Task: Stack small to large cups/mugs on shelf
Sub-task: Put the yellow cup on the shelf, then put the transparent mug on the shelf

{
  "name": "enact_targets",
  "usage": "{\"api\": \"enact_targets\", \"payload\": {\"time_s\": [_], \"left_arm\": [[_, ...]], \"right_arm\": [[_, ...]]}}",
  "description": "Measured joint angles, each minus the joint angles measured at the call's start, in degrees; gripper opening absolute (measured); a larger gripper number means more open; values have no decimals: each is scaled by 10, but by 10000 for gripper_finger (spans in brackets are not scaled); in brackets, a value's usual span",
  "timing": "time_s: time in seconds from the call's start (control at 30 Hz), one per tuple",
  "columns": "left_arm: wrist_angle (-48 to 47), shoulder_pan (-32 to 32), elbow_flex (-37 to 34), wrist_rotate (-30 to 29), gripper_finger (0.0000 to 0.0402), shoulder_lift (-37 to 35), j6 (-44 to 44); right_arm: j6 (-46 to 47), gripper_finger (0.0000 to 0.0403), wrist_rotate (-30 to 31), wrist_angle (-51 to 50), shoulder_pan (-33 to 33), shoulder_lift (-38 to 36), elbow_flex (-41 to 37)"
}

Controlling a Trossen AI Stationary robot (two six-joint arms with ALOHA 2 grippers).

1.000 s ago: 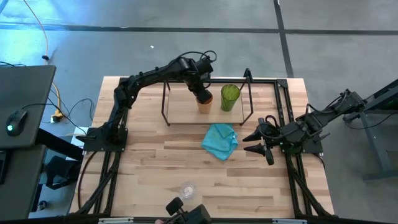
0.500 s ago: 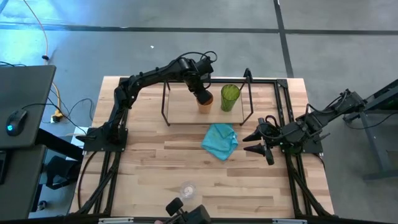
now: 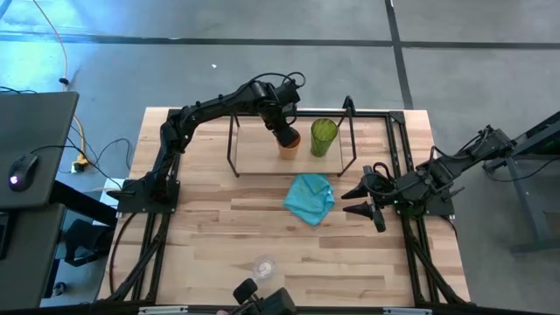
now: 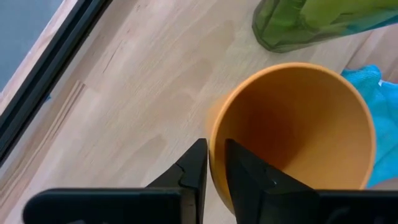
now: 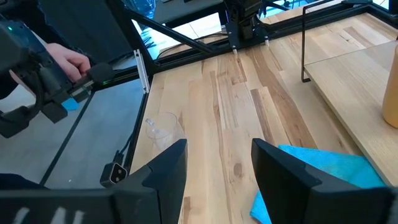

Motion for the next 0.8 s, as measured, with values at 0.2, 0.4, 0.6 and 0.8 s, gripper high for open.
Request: {"api": "enact_targets", "payload": {"time_s": [0.2,0.4,0.6,0.8], "left_arm": [[-3,0,0,-1,47,0,0],[-14,0,0,-15,47,-2,0],[-9,0,1,-21,47,-27,3],[-8,0,1,-21,47,-55,5]], "right_arm": [[0,172,0,0,0,0,0],[0,172,0,0,0,0,0],[0,172,0,0,0,0,0],[0,172,0,0,0,0,0]]}}
